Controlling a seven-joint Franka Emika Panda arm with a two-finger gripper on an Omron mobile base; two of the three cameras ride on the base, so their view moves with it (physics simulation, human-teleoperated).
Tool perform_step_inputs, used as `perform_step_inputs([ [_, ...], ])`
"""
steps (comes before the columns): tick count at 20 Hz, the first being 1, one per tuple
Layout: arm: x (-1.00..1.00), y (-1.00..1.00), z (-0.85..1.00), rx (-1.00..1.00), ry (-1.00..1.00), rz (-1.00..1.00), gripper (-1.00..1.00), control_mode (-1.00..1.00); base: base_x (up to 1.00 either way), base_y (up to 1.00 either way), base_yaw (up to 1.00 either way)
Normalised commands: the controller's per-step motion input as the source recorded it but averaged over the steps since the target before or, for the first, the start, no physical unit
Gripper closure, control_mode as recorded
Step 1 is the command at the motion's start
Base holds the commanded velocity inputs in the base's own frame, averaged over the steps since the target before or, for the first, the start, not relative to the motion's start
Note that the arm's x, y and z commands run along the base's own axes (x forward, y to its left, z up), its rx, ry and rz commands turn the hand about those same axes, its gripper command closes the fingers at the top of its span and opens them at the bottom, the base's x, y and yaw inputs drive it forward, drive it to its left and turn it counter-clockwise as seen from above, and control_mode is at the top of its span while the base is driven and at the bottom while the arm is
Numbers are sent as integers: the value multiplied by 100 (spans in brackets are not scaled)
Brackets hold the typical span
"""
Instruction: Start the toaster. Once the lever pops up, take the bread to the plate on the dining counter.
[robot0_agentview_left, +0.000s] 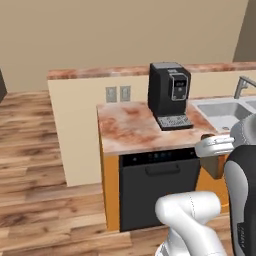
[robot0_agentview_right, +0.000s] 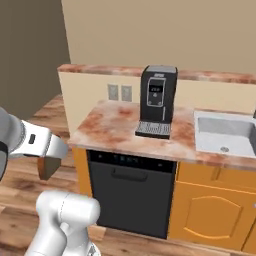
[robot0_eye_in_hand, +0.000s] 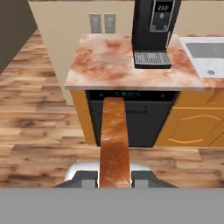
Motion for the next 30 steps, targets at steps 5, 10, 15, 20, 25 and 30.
perform_step_inputs([
  [5,0,0,0,0,0,0,100,100,26,100,0],
  [10,0,0,0,0,0,0,100,100,29,100,0],
  [15,0,0,0,0,0,0,100,100,27,100,0],
  [20,0,0,0,0,0,0,100,100,55,100,0],
  [25,0,0,0,0,0,0,100,100,82,100,0],
  [30,0,0,0,0,0,0,100,100,83,86,0],
])
